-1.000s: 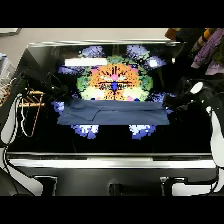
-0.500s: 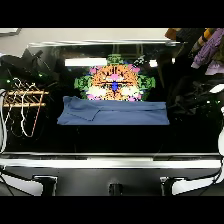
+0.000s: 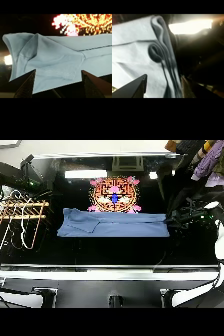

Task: Fold the clothes and pants, and hang the long-sleeved shirts on hangers.

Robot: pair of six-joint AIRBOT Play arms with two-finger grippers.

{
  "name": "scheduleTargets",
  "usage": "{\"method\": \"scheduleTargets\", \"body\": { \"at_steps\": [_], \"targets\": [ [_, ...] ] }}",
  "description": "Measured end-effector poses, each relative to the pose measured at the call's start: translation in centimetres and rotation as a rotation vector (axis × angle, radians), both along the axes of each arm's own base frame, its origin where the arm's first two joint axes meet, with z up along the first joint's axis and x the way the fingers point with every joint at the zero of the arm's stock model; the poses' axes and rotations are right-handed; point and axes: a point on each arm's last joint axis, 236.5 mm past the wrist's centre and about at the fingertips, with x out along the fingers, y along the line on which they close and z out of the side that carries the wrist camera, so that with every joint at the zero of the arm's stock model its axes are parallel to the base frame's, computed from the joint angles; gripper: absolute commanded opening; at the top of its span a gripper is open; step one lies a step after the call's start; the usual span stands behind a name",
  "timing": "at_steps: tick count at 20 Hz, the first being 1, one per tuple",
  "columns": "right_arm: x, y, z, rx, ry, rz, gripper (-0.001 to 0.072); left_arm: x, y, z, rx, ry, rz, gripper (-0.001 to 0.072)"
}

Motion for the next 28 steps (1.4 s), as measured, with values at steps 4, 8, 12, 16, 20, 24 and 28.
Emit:
{"method": "scheduleTargets", "body": {
  "at_steps": [4, 8, 12, 16, 20, 24, 28],
  "targets": [
    [0.2, 1.7, -0.8, -0.012, -0.006, 0.048, 0.0461, 0.0, 0.0, 0.1, 0.001, -0.001, 0.002, 0.0651],
    [-0.4, 4.4, -1.7, -0.05, 0.011, 0.14, 0.0165, -0.1, 0.0, 0.1, 0.001, 0.0, 0.002, 0.0649],
    [-0.6, 5.6, -1.9, -0.075, 0.016, 0.182, 0.003, -0.2, 0.0, 0.1, 0.0, 0.004, 0.001, 0.0482],
    [-0.5, 5.0, 0.4, -0.132, -0.008, 0.172, 0.003, -0.4, -0.3, -0.2, -0.005, 0.02, -0.006, 0.002],
    [-0.6, 4.0, 5.6, -0.201, -0.051, 0.143, 0.003, -0.7, -2.6, -1.5, -0.03, 0.045, -0.042, 0.0019],
    [-1.2, 2.8, 10.5, -0.284, -0.106, 0.101, 0.003, 0.0, -8.5, -3.9, -0.115, 0.037, -0.087, 0.0019],
    [-1.9, 1.7, 14.1, -0.349, -0.144, 0.052, 0.003, 0.5, -16.7, -7.5, -0.201, 0.053, -0.117, 0.0019]
  ]
}}
